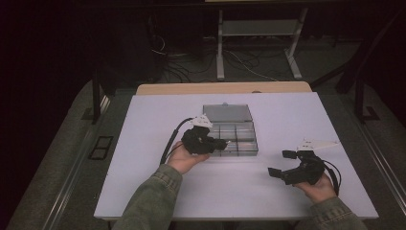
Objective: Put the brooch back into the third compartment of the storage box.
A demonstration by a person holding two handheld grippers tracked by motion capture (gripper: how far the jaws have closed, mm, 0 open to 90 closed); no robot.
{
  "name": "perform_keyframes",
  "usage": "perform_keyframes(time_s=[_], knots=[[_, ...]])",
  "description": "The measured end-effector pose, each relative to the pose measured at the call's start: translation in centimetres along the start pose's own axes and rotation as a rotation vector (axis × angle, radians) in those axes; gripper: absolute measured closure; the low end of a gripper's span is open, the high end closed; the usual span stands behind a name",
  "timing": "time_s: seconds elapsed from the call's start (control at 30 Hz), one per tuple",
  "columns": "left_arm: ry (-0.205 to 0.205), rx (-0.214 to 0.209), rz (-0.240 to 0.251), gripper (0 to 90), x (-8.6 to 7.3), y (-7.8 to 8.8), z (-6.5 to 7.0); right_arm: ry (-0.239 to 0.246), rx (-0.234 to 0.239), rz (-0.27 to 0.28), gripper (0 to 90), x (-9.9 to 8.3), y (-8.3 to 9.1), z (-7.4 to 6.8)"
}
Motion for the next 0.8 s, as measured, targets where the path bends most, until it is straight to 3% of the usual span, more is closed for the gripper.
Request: perform_keyframes(time_s=[0.47,0.8], knots=[[-0.006,-0.01,0.009,80.9,2.3,-1.1,-0.1,0.003,0.003,-0.002,0.5,0.0,0.0,0.0],[0.004,-0.023,0.002,80.9,2.9,-2.9,-0.7,0.01,0.004,-0.007,0.5,0.0,-0.1,-0.1]])
Point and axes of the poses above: each handheld gripper's, and its own axes: y roughly backward along the jaws, x roughly out of its top, z roughly to its right, the point moved 3 cm from there along -y, roughly forward along the jaws, and after that the axes turned 10 degrees about -z, right-handed, at the moved point
